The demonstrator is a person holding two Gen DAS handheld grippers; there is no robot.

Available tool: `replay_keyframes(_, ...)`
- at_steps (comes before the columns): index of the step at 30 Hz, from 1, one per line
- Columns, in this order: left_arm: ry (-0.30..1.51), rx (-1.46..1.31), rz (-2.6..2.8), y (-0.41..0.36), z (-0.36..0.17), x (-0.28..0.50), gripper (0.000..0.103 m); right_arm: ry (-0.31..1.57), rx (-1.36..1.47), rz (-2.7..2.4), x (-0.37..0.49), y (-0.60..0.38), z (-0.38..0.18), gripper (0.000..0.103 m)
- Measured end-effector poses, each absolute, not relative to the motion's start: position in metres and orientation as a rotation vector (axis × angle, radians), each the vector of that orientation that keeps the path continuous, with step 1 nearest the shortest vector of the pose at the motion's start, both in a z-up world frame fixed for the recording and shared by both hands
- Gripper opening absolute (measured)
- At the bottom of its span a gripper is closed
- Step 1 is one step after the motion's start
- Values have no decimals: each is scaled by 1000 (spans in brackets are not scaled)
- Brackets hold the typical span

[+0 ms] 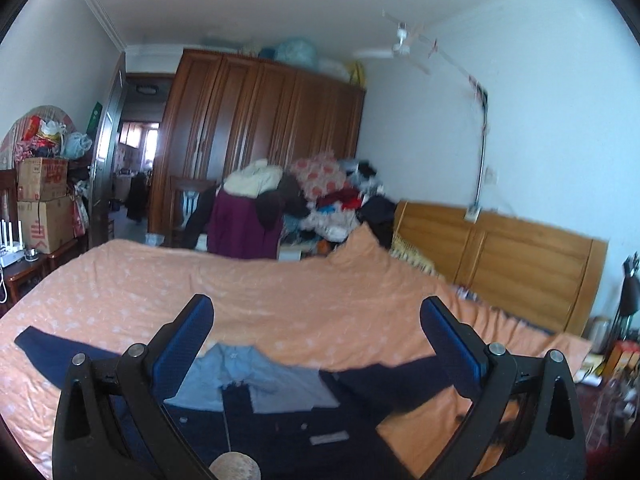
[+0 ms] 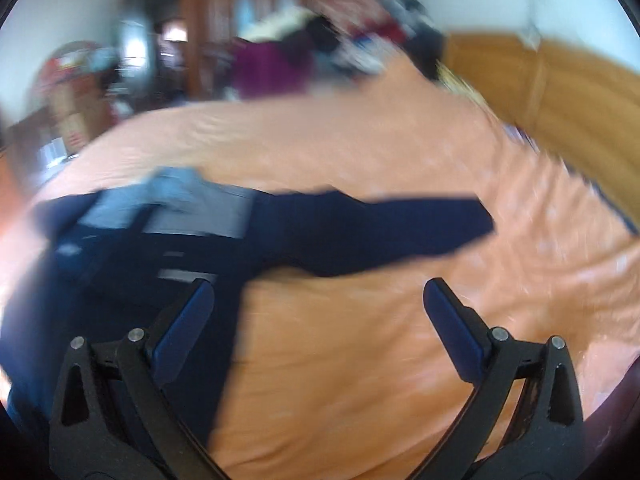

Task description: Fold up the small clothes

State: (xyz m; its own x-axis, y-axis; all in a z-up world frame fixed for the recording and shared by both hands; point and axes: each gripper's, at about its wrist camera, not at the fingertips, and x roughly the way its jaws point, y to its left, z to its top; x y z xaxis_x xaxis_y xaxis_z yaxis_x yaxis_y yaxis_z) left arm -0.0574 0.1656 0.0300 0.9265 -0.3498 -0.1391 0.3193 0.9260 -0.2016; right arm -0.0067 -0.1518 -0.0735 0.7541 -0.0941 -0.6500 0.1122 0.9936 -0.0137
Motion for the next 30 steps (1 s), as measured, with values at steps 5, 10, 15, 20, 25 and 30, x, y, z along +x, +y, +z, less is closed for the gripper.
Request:
replay_keyframes(5,301,-134,-320,143,-14,0,103,754,384,-220,32,-288,-97,98)
replay_keyframes(10,365,-131,-302,129,-52,44,103,766,629,-284,77,-375,-116,67)
replay_keyframes(15,419,-122,-307,108,-81,83,103,793,666,-311,91,-391,-120,66)
replay_keyframes(20,453,-117,-318,95,-96,104,103,798,658,-336,112,-411,-131,64)
replay_keyframes(25,473,-115,-311,92,-107,114,103,776,617,-315,128,-416,-131,46)
replay_keyframes(30,481,-116,-296,101,-109,113,103,737,604,-286,130,-412,-114,3)
